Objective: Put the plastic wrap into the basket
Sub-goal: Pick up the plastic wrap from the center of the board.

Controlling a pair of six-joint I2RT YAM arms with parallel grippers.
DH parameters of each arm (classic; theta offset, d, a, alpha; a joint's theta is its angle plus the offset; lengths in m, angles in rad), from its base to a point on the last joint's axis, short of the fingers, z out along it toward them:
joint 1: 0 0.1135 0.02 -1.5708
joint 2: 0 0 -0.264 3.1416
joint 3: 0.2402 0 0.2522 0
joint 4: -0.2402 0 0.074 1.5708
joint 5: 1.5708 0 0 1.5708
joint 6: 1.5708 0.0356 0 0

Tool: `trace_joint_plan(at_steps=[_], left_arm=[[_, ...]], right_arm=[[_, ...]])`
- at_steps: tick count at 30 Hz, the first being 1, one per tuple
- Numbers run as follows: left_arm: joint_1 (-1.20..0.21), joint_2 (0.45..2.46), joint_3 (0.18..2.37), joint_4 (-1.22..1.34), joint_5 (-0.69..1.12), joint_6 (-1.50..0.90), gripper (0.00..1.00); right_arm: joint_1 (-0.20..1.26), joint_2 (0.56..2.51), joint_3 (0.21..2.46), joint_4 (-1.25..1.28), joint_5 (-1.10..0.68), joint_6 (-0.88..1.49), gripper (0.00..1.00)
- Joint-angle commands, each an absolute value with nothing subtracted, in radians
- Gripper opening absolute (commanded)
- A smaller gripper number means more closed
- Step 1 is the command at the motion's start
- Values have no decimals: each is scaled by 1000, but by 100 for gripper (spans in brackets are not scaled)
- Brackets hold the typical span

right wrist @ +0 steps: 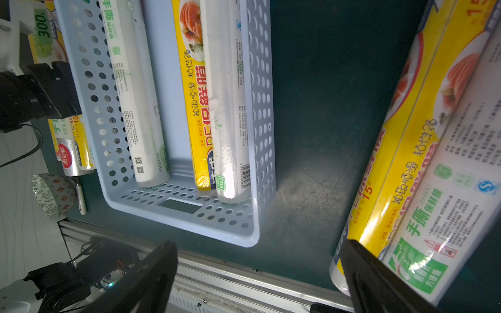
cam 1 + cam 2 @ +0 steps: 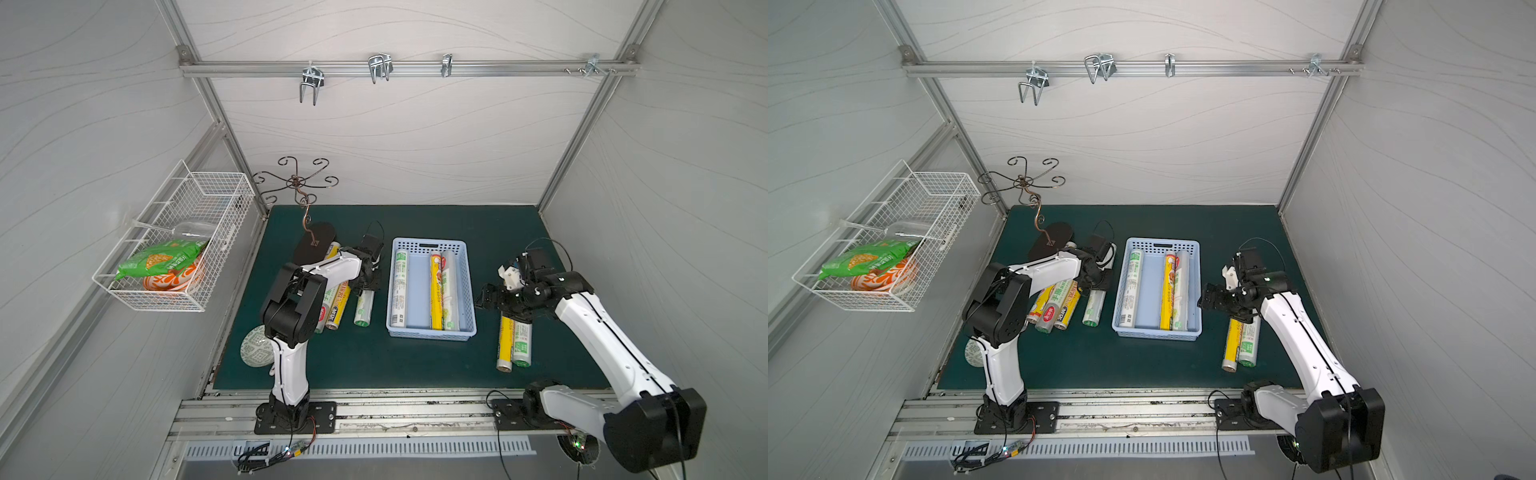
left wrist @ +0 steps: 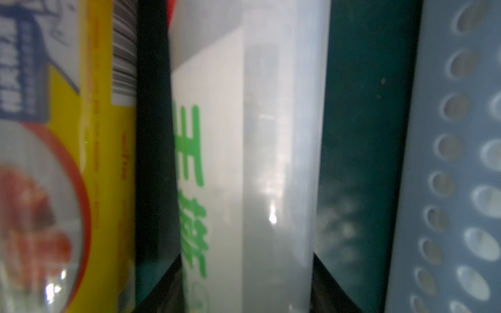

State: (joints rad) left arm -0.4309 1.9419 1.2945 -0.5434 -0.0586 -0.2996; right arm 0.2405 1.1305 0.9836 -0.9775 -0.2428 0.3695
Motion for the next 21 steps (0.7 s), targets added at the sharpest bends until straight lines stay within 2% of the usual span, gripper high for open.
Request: trace_joint_plan(at_steps=[1, 9, 21], left_arm=[[-429, 1838, 1314, -548, -39, -330, 41], [-434, 1707, 1352, -629, 5, -410, 34], [-541, 1628, 1453, -680, 18, -509, 32]], right_arm=[[236, 1133, 976, -979, -235, 377, 99], [235, 1129, 976, -976, -227, 390, 99], [236, 1114, 982, -989, -219, 398, 99]])
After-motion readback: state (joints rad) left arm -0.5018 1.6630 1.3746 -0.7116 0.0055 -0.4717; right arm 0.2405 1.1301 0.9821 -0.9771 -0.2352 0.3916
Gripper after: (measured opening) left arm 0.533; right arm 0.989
